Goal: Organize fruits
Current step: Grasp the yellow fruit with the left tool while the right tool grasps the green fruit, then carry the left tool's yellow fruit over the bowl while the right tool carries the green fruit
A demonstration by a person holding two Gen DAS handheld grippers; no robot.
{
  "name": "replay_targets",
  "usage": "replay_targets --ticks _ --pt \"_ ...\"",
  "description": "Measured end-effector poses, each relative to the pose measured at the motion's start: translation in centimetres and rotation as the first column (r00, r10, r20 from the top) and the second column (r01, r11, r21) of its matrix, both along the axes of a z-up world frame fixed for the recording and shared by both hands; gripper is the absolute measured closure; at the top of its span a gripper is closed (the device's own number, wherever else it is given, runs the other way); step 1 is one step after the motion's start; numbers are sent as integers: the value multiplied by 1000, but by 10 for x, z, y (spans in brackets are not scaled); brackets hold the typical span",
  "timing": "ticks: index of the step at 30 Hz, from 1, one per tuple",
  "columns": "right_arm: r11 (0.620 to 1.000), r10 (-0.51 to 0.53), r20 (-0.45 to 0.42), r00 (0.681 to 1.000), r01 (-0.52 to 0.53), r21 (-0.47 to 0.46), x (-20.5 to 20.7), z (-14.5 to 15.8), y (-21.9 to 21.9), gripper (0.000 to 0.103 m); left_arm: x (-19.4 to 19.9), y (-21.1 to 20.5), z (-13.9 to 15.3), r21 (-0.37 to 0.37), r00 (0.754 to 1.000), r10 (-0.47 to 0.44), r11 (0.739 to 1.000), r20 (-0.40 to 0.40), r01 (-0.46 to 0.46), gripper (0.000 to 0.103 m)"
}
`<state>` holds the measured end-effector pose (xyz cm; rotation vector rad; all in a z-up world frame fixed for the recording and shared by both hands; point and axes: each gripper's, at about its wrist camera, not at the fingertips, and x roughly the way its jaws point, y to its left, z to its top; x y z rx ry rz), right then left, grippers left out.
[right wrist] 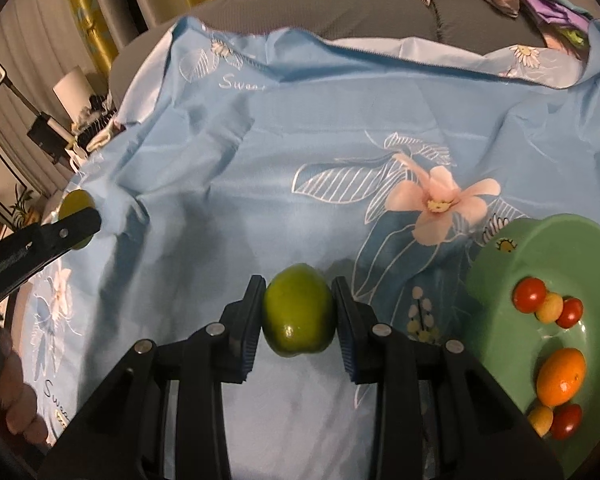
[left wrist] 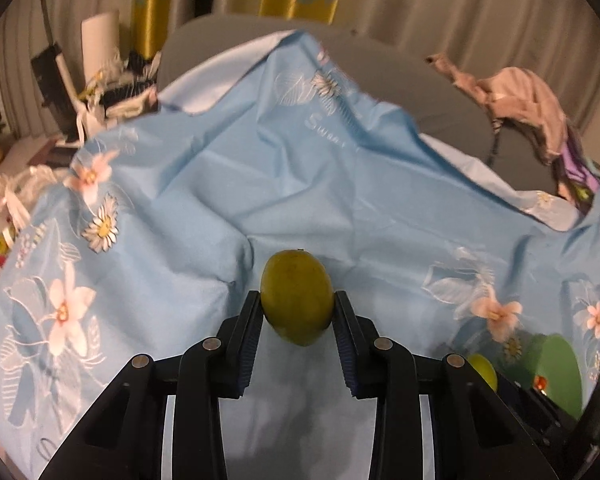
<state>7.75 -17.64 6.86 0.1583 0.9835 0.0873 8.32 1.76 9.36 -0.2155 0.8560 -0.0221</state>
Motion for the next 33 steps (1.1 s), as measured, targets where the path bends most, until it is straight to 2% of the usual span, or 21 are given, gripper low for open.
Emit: replay_targets --ticks 3,7,9,18,24,33 --pt "1000 -3 32 999 3 8 -8 10 -1 69 -19 -1 15 -11 999 -21 1000 50 22 67" --pt "1000 -11 67 998 10 18 -20 21 -4 69 -47 -2 24 -18 996 -17 1000 93 19 67" --pt "1000 -18 85 996 16 22 -24 26 -6 69 -54 -5 26 -21 993 -45 999 109 47 67" --pt "998 -63 166 984 61 17 -54 49 -16 68 -66 -32 32 -17 978 -132 990 160 137 67" --pt "994 -108 214 971 107 17 -74 64 -32 68 -79 -49 40 -22 959 -205 977 197 213 67" --pt "980 -199 244 949 187 74 -98 69 -65 68 -82 -78 39 -16 937 -292 954 191 301 67"
